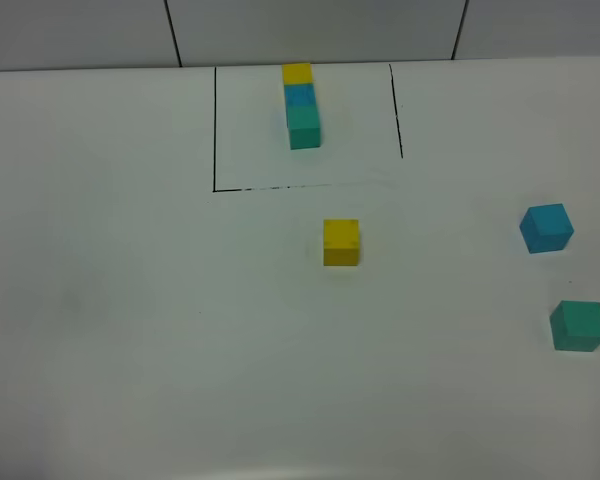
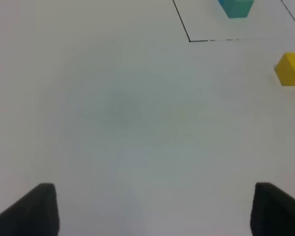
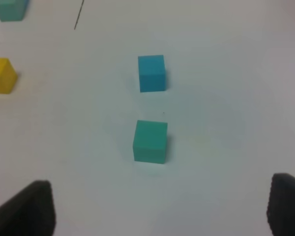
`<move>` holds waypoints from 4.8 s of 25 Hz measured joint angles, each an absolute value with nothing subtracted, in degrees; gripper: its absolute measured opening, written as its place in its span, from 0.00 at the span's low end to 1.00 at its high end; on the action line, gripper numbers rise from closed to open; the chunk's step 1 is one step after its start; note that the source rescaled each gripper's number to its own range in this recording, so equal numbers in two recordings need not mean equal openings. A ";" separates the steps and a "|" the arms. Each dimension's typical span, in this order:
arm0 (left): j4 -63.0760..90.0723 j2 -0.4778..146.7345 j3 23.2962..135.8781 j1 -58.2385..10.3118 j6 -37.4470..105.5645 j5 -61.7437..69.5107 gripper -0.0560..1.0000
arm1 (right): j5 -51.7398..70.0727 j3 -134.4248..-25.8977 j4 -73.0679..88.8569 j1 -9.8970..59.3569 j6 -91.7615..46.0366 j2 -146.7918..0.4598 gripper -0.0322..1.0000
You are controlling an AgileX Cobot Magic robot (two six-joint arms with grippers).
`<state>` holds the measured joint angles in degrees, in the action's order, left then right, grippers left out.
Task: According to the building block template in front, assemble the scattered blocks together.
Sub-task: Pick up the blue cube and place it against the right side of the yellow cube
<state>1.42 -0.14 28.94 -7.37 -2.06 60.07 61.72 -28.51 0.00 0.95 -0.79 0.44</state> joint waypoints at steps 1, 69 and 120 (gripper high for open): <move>1.42 -0.14 28.94 -6.77 -2.11 60.07 0.68 | 61.72 -28.51 0.00 0.95 -0.79 0.44 0.81; 1.42 -0.14 28.94 -6.26 -2.07 60.05 0.68 | 36.28 -69.07 0.00 -0.54 -11.31 -113.67 0.06; 1.36 -0.14 28.94 -6.26 -2.07 60.00 0.68 | 52.20 -90.63 4.81 23.40 -65.49 -125.81 0.05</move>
